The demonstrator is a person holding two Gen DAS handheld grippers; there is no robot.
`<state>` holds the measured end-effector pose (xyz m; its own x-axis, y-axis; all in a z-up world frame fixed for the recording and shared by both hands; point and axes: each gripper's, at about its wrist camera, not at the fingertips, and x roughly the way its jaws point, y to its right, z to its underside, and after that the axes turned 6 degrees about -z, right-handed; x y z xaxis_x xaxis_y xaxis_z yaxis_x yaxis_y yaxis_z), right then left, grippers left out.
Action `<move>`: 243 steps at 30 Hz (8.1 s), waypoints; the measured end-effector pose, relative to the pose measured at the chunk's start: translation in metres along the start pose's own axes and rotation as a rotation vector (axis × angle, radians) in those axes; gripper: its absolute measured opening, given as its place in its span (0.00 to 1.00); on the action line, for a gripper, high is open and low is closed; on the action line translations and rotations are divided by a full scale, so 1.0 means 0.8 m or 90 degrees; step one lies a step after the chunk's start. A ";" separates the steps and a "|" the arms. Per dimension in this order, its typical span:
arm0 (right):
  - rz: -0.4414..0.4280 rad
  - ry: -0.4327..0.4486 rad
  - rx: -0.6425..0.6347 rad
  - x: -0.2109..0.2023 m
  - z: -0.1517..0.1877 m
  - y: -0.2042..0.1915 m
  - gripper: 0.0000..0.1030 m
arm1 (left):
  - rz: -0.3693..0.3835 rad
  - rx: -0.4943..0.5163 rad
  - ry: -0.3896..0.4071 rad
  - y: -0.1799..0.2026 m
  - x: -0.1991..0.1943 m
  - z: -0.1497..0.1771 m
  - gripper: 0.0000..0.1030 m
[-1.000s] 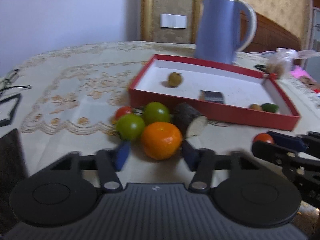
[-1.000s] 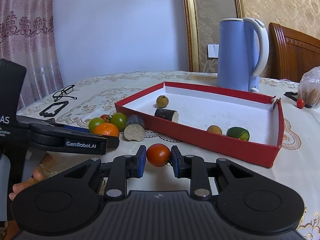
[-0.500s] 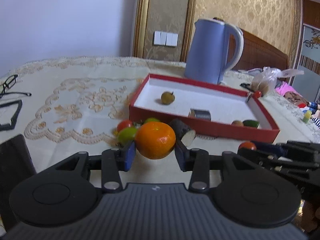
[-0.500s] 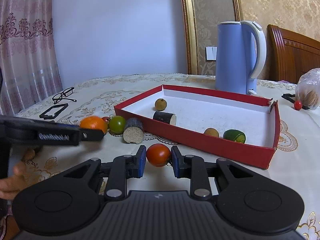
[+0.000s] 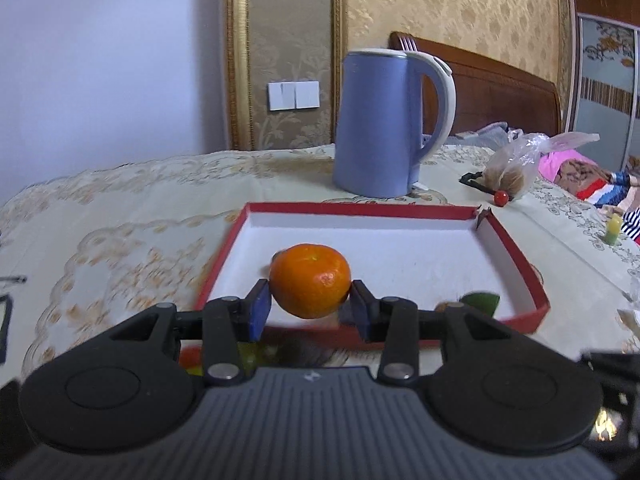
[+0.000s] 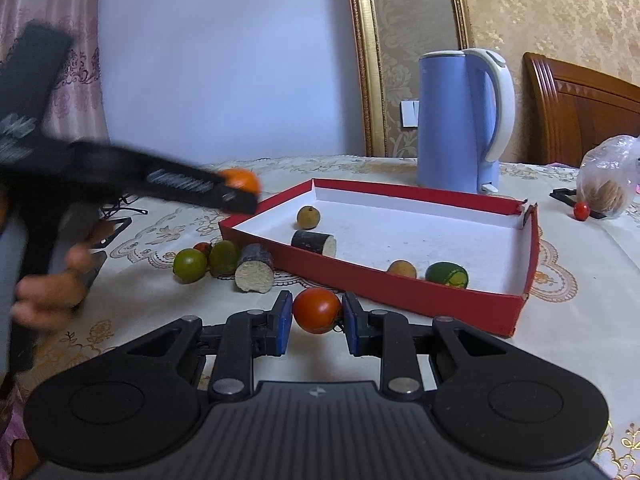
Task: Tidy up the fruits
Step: 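Place the orange in the red tray with the left gripper while the right gripper holds the tomato, then lower the red cherry tomato into the tray and open the right gripper, then reach the right gripper to the dark wooden piece and grasp it, then grasp a green tomato with the left gripper while the right gripper holds the wooden piece, then carry the green tomato into the tray and open the left gripper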
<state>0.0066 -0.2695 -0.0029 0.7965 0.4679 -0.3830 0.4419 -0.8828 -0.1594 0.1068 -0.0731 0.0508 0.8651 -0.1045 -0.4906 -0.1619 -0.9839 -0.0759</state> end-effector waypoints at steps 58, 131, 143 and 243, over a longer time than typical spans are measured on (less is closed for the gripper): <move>0.231 -0.043 0.118 0.102 -0.094 0.139 0.27 | -0.167 -0.112 -0.010 -0.119 -0.042 0.102 0.87; -0.042 -0.104 -0.123 0.118 -0.031 -0.055 0.32 | -0.196 -0.204 0.000 -0.145 -0.038 0.111 1.00; -0.037 -0.130 -0.131 0.123 -0.025 -0.054 0.32 | -0.219 -0.131 0.020 -0.120 -0.040 0.110 1.00; -0.007 -0.026 -0.064 0.018 -0.005 -0.001 0.32 | -0.028 0.029 -0.008 -0.042 0.004 0.041 0.29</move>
<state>0.0190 -0.2622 -0.0049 0.7744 0.4743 -0.4187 0.4921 -0.8675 -0.0724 0.0995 -0.0356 0.0234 0.8657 -0.0597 -0.4970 -0.1457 -0.9799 -0.1360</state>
